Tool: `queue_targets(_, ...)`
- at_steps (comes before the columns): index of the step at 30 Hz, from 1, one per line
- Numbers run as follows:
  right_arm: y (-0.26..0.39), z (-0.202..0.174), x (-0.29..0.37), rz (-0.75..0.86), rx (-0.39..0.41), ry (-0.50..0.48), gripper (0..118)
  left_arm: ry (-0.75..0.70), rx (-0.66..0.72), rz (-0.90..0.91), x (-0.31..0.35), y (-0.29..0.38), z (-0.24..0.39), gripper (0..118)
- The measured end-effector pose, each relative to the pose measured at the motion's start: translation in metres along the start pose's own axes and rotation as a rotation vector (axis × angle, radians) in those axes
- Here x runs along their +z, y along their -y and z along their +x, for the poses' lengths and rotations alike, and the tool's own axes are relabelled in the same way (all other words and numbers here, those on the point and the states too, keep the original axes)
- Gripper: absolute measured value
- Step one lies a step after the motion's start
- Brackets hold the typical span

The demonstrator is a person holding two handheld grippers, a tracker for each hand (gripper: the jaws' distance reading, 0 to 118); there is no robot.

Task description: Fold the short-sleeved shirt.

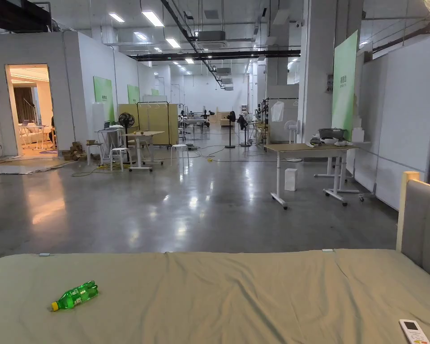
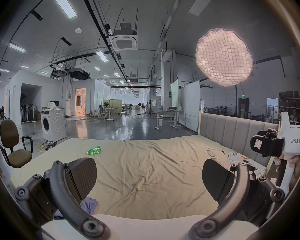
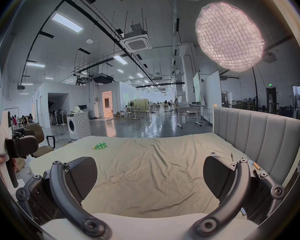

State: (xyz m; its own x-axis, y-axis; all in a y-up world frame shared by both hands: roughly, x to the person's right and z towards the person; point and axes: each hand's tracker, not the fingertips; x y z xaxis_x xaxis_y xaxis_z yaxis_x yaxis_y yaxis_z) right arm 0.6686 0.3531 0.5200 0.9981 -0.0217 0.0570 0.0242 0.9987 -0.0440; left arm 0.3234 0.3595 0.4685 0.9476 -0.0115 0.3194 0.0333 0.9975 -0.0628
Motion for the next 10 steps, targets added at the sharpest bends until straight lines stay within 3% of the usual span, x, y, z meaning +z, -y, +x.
queue_targets(6, 0.0007, 0.0000, 0.0008, -0.003, 0.000, 0.003, 118, 0.000, 0.002, -0.006, -0.0008, 0.0005, 0.0004, 118)
queue_targets(10, 0.0005, 0.0058, 0.0007, -0.001, -0.070, -0.021, 118, 0.002, -0.002, -0.009, -0.0022, 0.0007, 0.0015, 118)
